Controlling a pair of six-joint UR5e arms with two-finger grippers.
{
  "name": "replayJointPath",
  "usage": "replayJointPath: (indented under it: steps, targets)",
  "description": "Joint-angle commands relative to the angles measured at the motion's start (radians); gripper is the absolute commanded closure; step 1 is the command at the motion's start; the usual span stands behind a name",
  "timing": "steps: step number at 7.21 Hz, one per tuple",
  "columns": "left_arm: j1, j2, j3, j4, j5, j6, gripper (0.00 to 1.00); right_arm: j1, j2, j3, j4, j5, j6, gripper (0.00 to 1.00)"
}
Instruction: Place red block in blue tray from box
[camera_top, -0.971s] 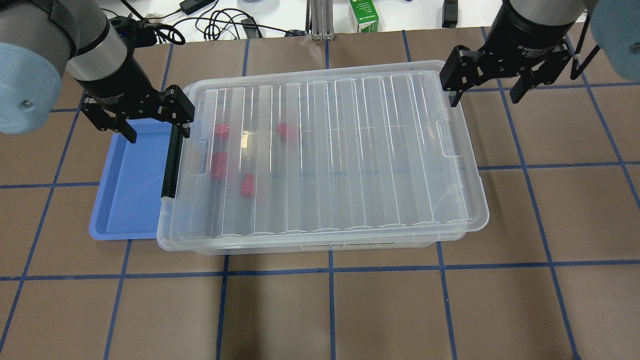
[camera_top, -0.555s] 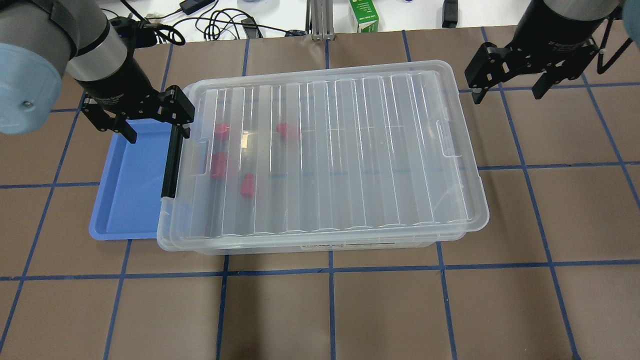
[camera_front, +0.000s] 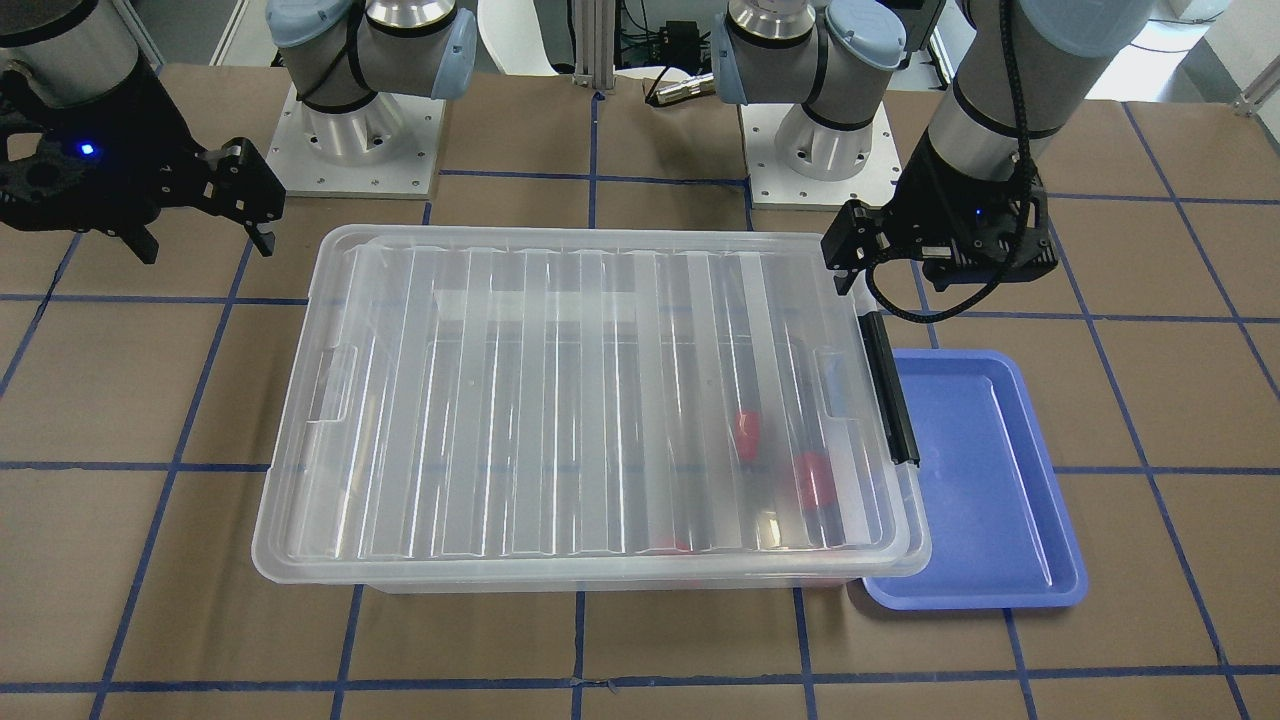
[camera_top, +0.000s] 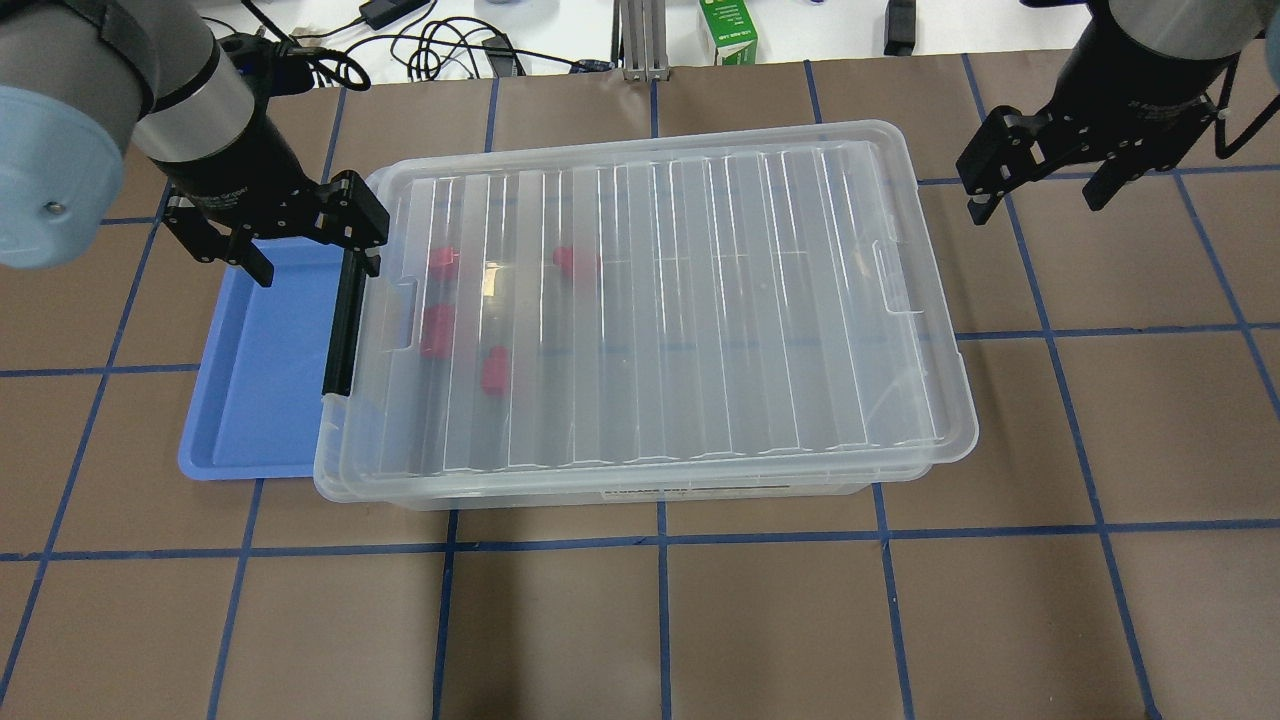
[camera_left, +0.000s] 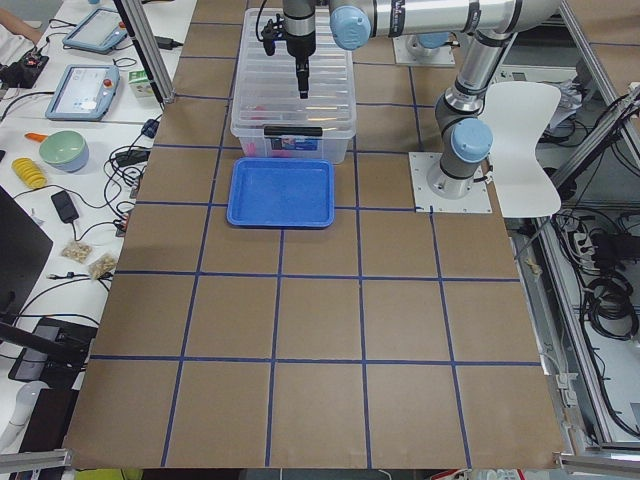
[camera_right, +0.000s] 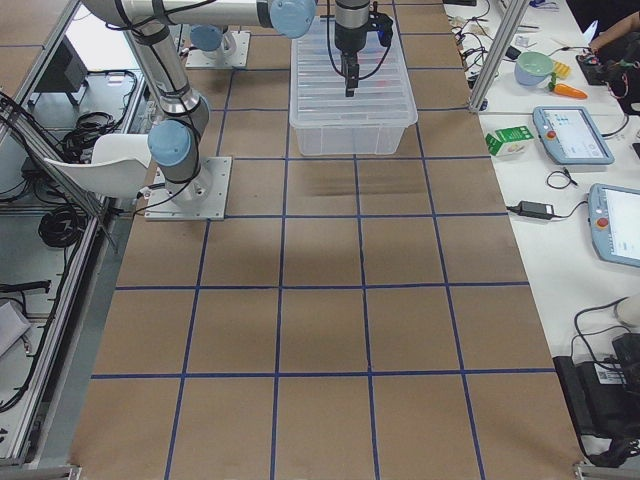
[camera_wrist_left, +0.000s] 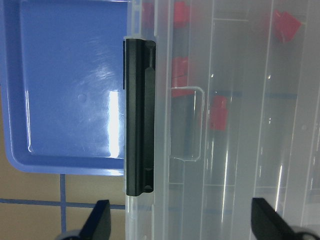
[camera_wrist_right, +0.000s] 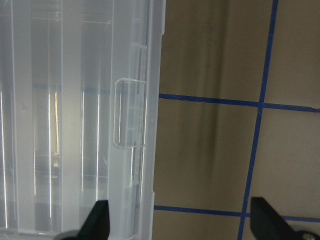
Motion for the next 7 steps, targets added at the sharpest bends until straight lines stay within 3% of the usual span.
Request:
replayJointPath:
  steps: [1,3,7]
  targets:
    - [0.000,0.000,0.000,0.002,0.000,0.000,0.00,-0.023,0.020,0.138,-0.172,0.002,-0.009,0.00]
    - [0.000,0.000,0.000,0.002,0.000,0.000,0.00,-0.022,0.023,0.253,-0.344,0.010,0.000,0.00]
    - [0.000,-0.005,0.000,0.005,-0.002,0.000,0.00,-0.017,0.083,0.257,-0.388,0.013,-0.009,0.00]
